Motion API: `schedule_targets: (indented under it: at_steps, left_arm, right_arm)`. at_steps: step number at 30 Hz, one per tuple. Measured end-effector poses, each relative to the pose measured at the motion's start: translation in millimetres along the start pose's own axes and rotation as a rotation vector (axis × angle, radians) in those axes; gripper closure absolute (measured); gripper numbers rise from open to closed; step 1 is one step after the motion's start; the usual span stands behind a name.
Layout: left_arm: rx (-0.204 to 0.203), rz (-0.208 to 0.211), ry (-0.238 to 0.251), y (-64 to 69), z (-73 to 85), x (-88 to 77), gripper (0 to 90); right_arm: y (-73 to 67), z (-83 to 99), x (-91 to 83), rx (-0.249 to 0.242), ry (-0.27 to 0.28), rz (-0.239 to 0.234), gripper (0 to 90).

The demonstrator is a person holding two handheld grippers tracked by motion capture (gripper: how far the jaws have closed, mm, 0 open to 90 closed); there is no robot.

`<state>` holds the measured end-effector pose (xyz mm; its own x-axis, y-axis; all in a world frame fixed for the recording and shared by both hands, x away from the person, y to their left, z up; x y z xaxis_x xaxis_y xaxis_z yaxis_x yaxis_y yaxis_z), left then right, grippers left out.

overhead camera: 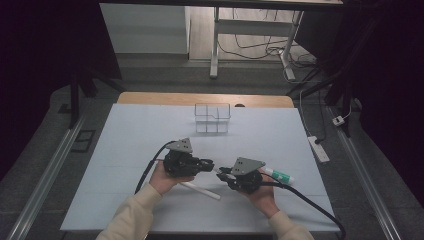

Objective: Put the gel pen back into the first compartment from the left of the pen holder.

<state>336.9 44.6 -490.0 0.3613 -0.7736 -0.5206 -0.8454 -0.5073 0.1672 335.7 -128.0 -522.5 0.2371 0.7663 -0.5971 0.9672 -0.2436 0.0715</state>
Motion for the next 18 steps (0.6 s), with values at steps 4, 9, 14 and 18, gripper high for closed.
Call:
schedule_targets:
  at_steps: [4, 9, 14, 18]
  left_arm:
    - [-0.002, -0.005, -0.002, 0.4, -1.5, -2.1, 80.2]
    - [-0.003, -0.028, 0.014, -0.7, -3.7, -6.4, 80.2]
    - [-0.021, -0.05, 0.039, -7.9, -6.1, -17.0, 80.2]
    - [-0.033, -0.073, 0.052, -14.3, -7.6, -27.0, 80.1]
  right_arm:
    - [0.0, -1.0, -0.4, 0.006, 0.013, -0.005, 72.5]
    - [1.4, -1.8, -2.2, 0.023, 0.023, -0.003, 65.8]
    - [3.6, -2.4, -5.7, 0.047, 0.037, 0.004, 56.5]
    - [6.4, -1.6, -9.9, 0.066, 0.038, 0.018, 52.4]
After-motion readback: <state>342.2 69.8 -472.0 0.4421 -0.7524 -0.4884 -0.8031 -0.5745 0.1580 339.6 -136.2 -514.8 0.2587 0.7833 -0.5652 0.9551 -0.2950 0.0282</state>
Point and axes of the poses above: each handheld gripper's, and its own axes: x roughly forward along the jaws, z roughly out of its underside, y roughly to its right, the point moved 5 cm from there along x, roughly forward along the jaws, and after that the axes turned 10 degrees about -z, right-handed, at the moved point
